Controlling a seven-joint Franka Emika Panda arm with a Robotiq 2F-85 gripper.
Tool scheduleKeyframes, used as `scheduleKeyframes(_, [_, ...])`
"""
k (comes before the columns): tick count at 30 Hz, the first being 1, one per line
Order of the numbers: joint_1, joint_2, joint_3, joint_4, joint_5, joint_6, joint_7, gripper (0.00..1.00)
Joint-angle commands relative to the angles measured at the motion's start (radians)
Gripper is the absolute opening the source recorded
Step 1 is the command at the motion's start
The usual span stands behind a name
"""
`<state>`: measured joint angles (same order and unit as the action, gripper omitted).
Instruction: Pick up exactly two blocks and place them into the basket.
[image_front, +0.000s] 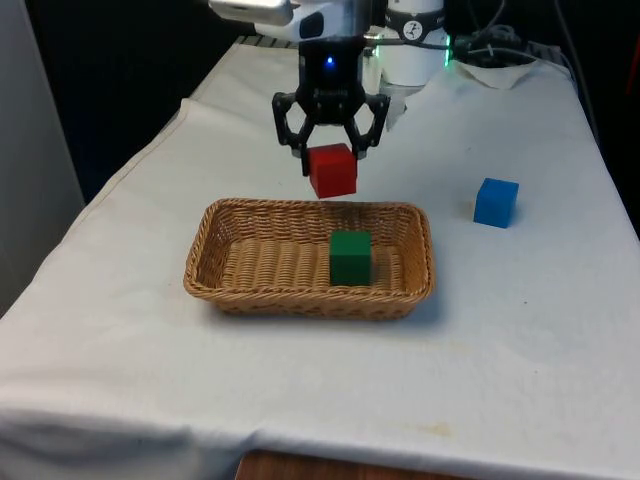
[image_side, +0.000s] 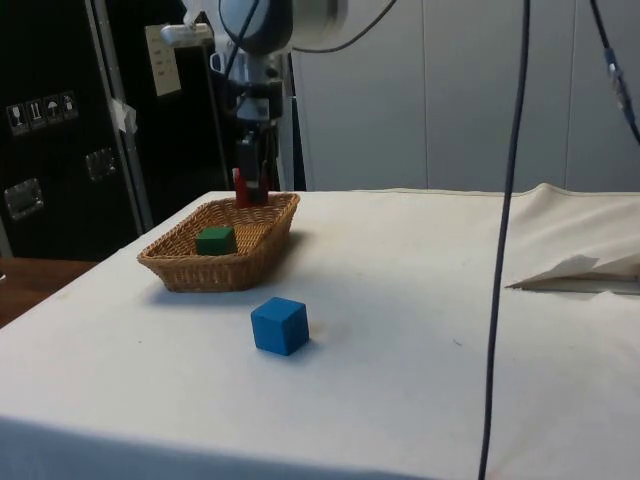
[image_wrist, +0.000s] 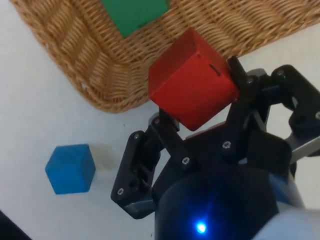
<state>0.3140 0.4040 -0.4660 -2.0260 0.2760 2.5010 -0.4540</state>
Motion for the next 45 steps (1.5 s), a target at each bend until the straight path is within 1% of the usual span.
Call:
scheduleKeyframes(1, [-0.009,0.006,0.004,0.008,0.014,-0.005,-0.008,0.16])
scheduleKeyframes(2, [-0.009,0.012,0.002,0.011,0.017,-0.005,-0.007,0.16])
scheduleKeyframes(3, [-0.002,0.011,-0.004,0.009,0.007,-0.001,0.0,0.16])
scheduleKeyframes(4, [-0.011,0.017,0.001,0.015,0.021,-0.004,-0.007,0.16])
scheduleKeyframes(11, [-0.022,0.07,-0.007,0.058,0.05,-0.006,-0.011,0.16])
scheduleKeyframes(12, [-0.012,0.067,-0.017,0.051,0.039,-0.001,-0.001,0.16])
scheduleKeyframes(13, [-0.025,0.078,-0.008,0.066,0.054,-0.006,-0.012,0.16])
scheduleKeyframes(15, [-0.028,0.094,-0.01,0.082,0.061,-0.008,-0.015,0.16])
scheduleKeyframes(17, [-0.035,0.121,-0.013,0.109,0.074,-0.011,-0.02,0.16])
scheduleKeyframes(20, [-0.04,0.15,-0.017,0.137,0.091,-0.014,-0.027,0.16])
scheduleKeyframes(21, [-0.026,0.14,-0.027,0.122,0.078,-0.005,-0.017,0.16])
scheduleKeyframes(22, [-0.041,0.159,-0.019,0.146,0.097,-0.015,-0.03,0.16])
scheduleKeyframes(24, [-0.045,0.186,-0.028,0.173,0.11,-0.019,-0.037,0.16])
scheduleKeyframes(28, [-0.051,0.221,-0.038,0.203,0.129,-0.02,-0.046,0.16])
scheduleKeyframes(29, [-0.052,0.229,-0.04,0.21,0.134,-0.02,-0.048,0.16])
scheduleKeyframes(30, [-0.04,0.222,-0.049,0.199,0.126,-0.012,-0.04,0.16])
scheduleKeyframes(31, [-0.055,0.239,-0.04,0.216,0.142,-0.018,-0.052,0.16])
scheduleKeyframes(33, [-0.063,0.267,-0.043,0.234,0.163,-0.014,-0.061,0.16])
scheduleKeyframes(35, [-0.067,0.29,-0.045,0.247,0.184,-0.012,-0.072,0.16])
scheduleKeyframes(37, [-0.068,0.311,-0.049,0.26,0.205,-0.012,-0.083,0.16])
scheduleKeyframes(38, [-0.056,0.319,-0.064,0.26,0.213,-0.011,-0.084,0.16])
scheduleKeyframes(39, [-0.068,0.329,-0.054,0.272,0.228,-0.014,-0.093,0.16])
scheduleKeyframes(42, [-0.066,0.343,-0.064,0.282,0.251,-0.02,-0.106,0.16])
scheduleKeyframes(45, [-0.065,0.345,-0.071,0.285,0.26,-0.023,-0.112,0.16])
